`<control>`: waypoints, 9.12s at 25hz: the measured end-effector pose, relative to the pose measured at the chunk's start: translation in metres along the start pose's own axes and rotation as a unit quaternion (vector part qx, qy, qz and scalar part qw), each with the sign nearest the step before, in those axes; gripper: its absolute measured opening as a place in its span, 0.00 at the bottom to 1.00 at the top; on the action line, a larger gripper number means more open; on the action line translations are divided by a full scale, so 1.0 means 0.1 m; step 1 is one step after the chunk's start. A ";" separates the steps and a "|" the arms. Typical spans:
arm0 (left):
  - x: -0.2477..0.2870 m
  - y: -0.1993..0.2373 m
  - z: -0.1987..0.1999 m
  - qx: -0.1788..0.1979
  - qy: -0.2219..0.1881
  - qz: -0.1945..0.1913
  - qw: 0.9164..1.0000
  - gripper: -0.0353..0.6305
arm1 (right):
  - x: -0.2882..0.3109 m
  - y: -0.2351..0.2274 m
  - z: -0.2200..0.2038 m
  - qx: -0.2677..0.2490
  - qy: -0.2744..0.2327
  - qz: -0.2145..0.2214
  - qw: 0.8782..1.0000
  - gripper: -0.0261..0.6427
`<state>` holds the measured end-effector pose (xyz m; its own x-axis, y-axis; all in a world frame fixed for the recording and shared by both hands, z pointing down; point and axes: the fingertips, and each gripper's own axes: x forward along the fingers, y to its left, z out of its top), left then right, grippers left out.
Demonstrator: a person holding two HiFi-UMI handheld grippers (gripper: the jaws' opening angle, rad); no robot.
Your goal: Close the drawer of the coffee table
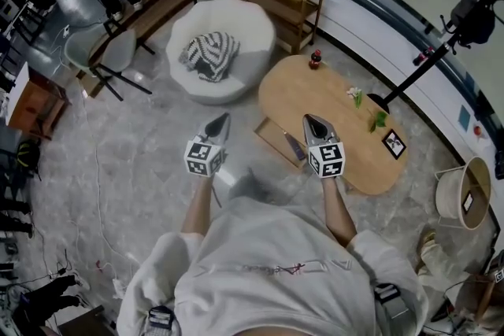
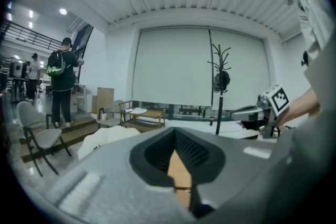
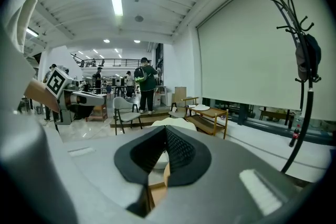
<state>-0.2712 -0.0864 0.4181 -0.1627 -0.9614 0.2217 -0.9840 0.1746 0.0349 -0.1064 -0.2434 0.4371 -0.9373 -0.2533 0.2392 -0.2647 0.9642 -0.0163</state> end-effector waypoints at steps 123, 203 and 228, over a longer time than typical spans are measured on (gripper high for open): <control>2.67 1.15 -6.23 0.051 0.277 -0.258 0.924 0.51 | 0.75 -0.03 -6.47 0.260 0.209 -0.336 0.881 0.43; 3.14 0.40 -5.20 0.099 0.196 -0.283 0.934 0.05 | 0.99 -0.86 -5.47 0.207 0.143 -0.378 0.891 0.05; 1.94 -0.10 -1.31 0.068 0.090 -0.291 0.950 0.05 | -0.08 -0.50 -1.45 0.127 0.051 -0.379 0.915 0.05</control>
<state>-0.2839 -0.2464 0.5887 0.4149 -0.8327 0.3666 -0.9057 -0.4164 0.0790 -0.0524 -0.2782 0.5770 -0.4405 -0.8209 0.3633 -0.8862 0.4623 -0.0300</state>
